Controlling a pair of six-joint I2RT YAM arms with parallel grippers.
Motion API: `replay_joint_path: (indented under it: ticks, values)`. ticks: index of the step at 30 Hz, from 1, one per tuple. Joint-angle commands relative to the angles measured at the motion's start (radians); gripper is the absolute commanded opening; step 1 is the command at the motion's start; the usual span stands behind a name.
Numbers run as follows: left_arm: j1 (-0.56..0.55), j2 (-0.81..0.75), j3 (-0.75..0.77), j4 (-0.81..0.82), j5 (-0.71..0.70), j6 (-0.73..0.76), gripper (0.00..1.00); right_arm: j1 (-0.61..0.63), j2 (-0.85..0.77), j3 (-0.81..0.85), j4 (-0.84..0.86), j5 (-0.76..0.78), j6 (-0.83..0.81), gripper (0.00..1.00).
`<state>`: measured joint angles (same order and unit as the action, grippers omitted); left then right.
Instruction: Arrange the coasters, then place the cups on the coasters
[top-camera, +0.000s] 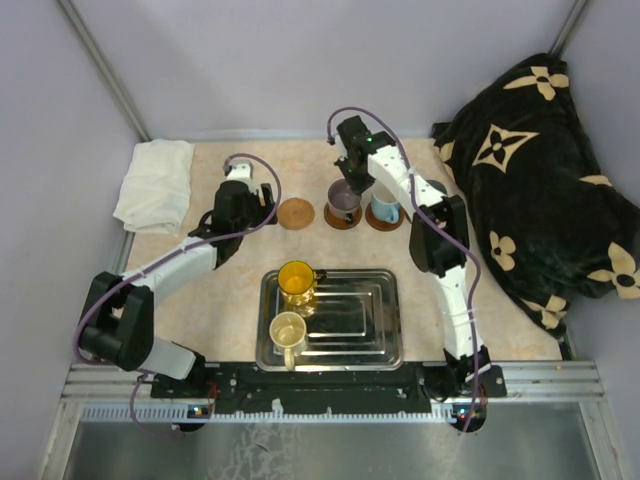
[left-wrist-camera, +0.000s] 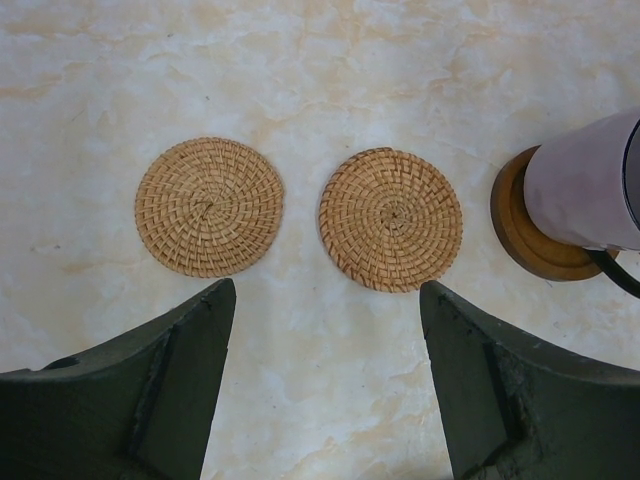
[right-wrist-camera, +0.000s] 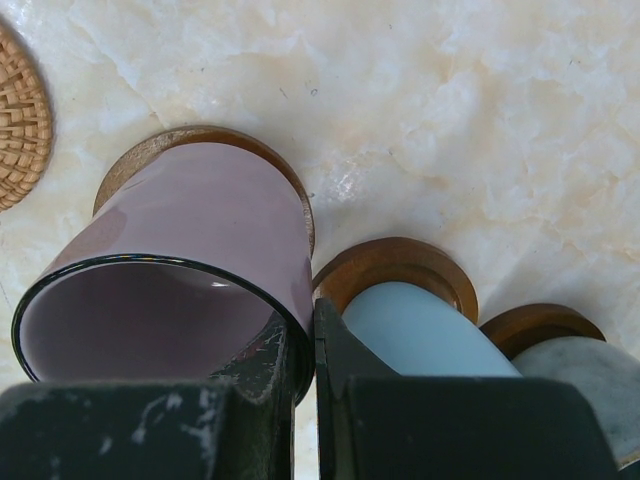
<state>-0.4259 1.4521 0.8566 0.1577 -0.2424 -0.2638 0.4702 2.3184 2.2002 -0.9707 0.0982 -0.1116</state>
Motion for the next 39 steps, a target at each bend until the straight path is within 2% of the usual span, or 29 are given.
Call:
replay_joint_path:
  ticks: [1, 18, 39]
  values:
    - [-0.002, 0.012, 0.037, 0.017, 0.013, 0.011, 0.81, 0.002, -0.054, -0.044, -0.090, 0.015, 0.000, 0.00]
    - [-0.002, 0.010, 0.029, 0.028, 0.021, 0.000, 0.81, 0.005, -0.089, -0.105, -0.068, 0.019, 0.018, 0.00]
    - [-0.004, 0.024, 0.033, 0.026, 0.024, -0.007, 0.81, 0.017, 0.014, -0.005, 0.045, 0.051, 0.023, 0.00]
